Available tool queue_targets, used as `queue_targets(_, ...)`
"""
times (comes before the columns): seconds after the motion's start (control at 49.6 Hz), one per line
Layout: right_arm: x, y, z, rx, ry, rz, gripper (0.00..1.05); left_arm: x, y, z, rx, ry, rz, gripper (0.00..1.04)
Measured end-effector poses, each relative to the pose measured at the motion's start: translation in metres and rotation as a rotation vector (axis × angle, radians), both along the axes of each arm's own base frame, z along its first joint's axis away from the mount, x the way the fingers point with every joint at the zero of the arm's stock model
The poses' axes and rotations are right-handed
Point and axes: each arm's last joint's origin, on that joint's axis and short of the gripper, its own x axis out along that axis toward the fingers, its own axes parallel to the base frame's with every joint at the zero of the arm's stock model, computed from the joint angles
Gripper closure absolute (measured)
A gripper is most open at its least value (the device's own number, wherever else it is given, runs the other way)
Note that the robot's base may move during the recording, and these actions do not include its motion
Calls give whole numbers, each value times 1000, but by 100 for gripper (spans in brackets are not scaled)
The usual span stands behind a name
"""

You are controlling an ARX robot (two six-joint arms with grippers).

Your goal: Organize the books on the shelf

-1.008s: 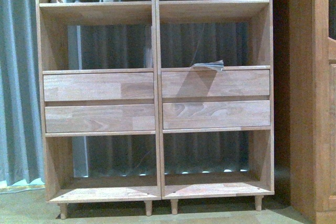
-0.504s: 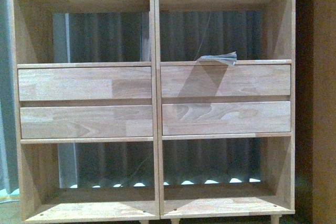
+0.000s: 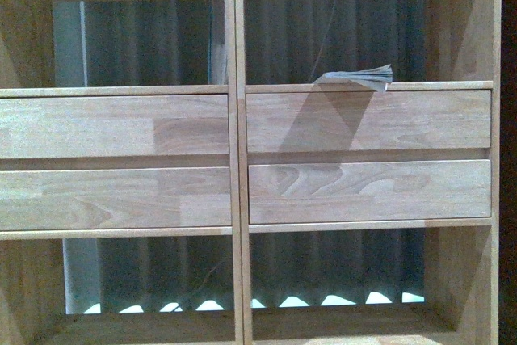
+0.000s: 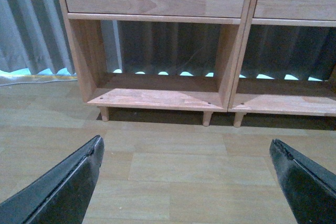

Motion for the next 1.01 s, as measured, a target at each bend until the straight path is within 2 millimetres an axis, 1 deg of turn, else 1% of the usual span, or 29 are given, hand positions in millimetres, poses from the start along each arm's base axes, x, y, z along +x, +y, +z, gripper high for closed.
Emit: queue_targets(1.008, 0, 0, 0, 0, 0, 0, 7, 0, 0, 0, 0, 0, -1, 7)
